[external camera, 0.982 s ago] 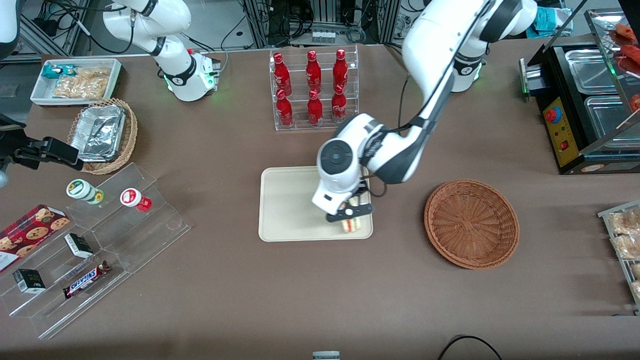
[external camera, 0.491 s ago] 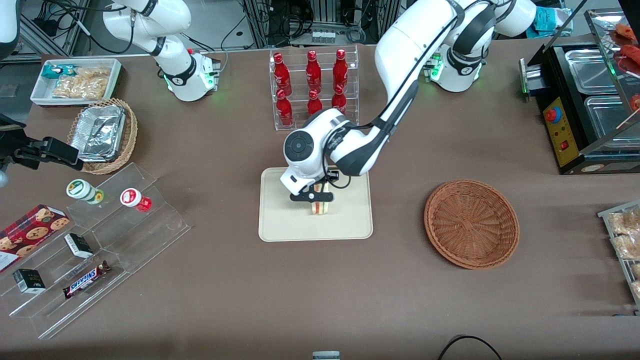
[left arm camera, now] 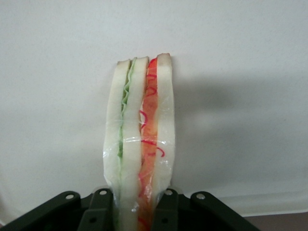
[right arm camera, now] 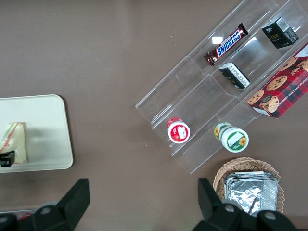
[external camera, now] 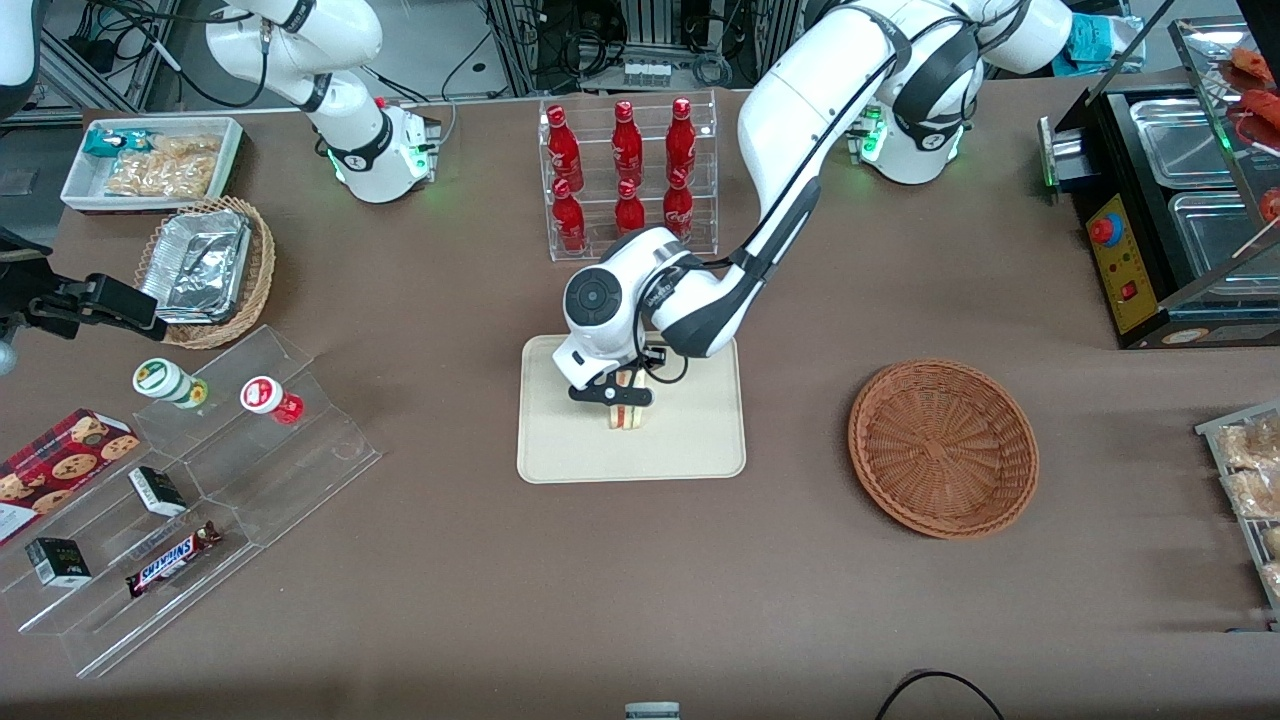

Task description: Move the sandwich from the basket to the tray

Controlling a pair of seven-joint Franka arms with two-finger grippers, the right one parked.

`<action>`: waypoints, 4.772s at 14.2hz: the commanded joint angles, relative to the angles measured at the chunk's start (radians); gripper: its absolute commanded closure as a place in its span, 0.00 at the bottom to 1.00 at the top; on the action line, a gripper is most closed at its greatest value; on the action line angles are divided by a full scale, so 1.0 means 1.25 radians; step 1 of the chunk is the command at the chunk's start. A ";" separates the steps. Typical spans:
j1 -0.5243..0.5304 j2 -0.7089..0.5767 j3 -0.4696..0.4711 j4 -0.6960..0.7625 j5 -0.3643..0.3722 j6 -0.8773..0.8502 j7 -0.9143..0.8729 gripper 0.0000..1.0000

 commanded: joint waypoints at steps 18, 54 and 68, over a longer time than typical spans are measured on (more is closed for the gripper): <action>0.313 -0.468 0.008 -0.194 0.014 -0.346 0.132 0.00; 0.539 -0.736 0.067 -0.256 0.011 -0.530 0.378 0.00; 0.538 -0.737 0.066 -0.251 -0.061 -0.436 0.423 0.00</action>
